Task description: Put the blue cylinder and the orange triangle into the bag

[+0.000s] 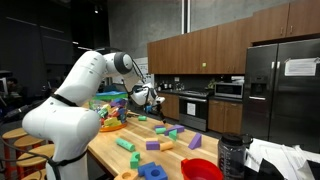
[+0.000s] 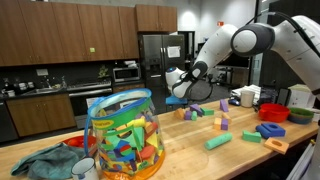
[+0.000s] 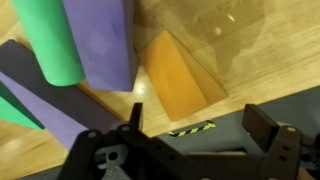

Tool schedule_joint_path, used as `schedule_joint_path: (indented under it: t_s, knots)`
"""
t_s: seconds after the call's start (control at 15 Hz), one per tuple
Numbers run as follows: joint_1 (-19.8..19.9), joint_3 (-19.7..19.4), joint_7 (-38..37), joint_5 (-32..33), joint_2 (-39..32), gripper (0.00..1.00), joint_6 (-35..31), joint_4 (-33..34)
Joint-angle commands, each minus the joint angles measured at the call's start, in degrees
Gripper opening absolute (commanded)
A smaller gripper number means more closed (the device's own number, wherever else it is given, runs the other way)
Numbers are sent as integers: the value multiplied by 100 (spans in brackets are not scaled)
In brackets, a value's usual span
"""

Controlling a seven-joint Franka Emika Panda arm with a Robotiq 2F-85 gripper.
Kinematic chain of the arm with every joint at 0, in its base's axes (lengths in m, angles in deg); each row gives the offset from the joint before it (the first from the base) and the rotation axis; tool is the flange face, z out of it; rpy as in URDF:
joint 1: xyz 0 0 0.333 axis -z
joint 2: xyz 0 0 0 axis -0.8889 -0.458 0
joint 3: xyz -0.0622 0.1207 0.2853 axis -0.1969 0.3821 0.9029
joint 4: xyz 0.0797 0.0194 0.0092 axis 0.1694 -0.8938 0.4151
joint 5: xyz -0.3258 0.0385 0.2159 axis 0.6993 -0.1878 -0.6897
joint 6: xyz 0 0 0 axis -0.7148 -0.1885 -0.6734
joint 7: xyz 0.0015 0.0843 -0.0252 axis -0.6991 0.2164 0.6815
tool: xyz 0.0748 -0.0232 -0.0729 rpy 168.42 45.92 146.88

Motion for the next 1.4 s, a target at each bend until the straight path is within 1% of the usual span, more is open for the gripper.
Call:
schedule_joint_path:
  t_s: [0.0,0.27,0.67,0.73,0.8,0.87,1.0,1.07,1.27,1.33]
  knots:
    - [-166,-229,17,173,5,100,327,-78]
    - [-179,-267,29,304,-65,100,585,-33]
    - [-174,-143,176,332,-5,100,796,-93]
    - [-187,-132,186,332,8,75,814,-104]
    - [-197,-121,200,331,3,74,825,-98]
    - [-212,-116,213,336,10,68,831,-101]
    - [-230,-106,237,333,3,53,837,-85]
    - [-237,-102,241,331,6,44,845,-81]
    - [-252,-88,248,317,22,22,854,-69]
    - [-261,-85,251,321,34,21,847,-68]
